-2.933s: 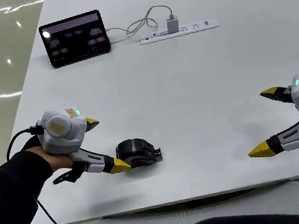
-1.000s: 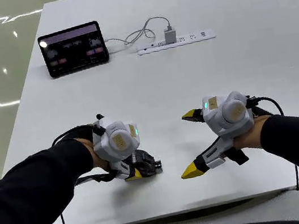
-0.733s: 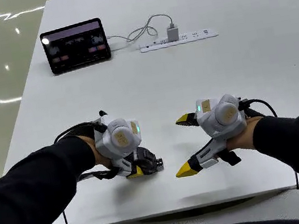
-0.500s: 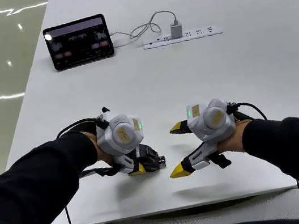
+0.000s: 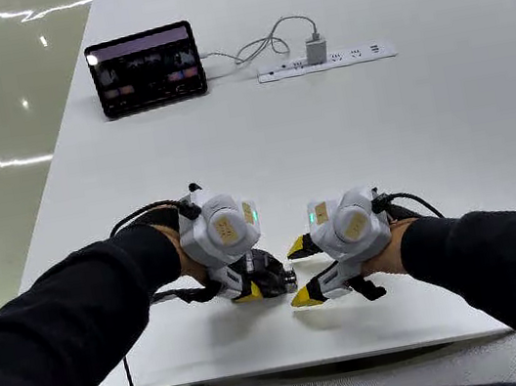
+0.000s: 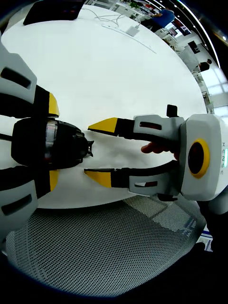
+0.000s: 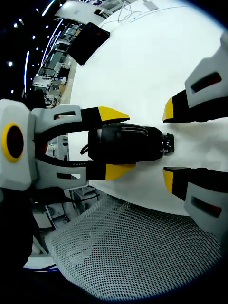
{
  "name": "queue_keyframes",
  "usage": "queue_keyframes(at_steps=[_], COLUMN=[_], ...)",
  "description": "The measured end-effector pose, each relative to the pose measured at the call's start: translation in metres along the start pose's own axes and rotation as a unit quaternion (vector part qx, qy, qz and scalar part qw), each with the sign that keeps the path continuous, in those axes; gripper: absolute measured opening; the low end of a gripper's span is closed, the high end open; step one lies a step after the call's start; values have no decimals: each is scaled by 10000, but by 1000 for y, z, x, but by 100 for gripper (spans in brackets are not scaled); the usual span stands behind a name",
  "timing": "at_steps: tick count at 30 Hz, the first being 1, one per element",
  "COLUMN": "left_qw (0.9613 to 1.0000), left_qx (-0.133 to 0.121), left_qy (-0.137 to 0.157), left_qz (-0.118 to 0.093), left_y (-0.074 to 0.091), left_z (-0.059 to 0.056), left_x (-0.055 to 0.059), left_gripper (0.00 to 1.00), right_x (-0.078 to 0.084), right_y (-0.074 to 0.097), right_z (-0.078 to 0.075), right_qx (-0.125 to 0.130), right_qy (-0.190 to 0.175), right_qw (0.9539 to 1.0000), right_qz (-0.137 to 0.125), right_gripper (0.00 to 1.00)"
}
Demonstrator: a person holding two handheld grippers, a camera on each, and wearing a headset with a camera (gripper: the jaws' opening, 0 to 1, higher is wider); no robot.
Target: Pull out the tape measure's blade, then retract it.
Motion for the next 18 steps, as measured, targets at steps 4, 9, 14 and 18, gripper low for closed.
queue_keyframes(at_steps=[4, 9, 14, 18], left_qw=[10000, 9999, 9999, 9998], left_qx=[-7, -29, -27, -23], left_qy=[14, 94, 150, 190], left_qz=[-2, -37, 17, 48], left_y=[0, -1, 0, 0], left_z=[0, -1, 0, 1], left_x=[0, 0, 1, 1], left_gripper=[35, 35, 35, 35], right_x=[0, 1, 1, 2], right_y=[-4, -6, -5, -3], right_z=[1, -3, -6, -6], right_qx=[-4, 19, -3, 23], right_qy=[103, 210, 104, -34], right_qw=[9999, 9997, 9998, 9998], right_qz=[7, 81, 160, 188], right_gripper=[23, 12, 9, 9])
Point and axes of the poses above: the centre of the closed fingertips' face, and the gripper's own axes: y roughly backward along the fingers, z roughly to its left, x roughly out of its underside, the point moved 3 cm from there along y, roughly backward along the fingers
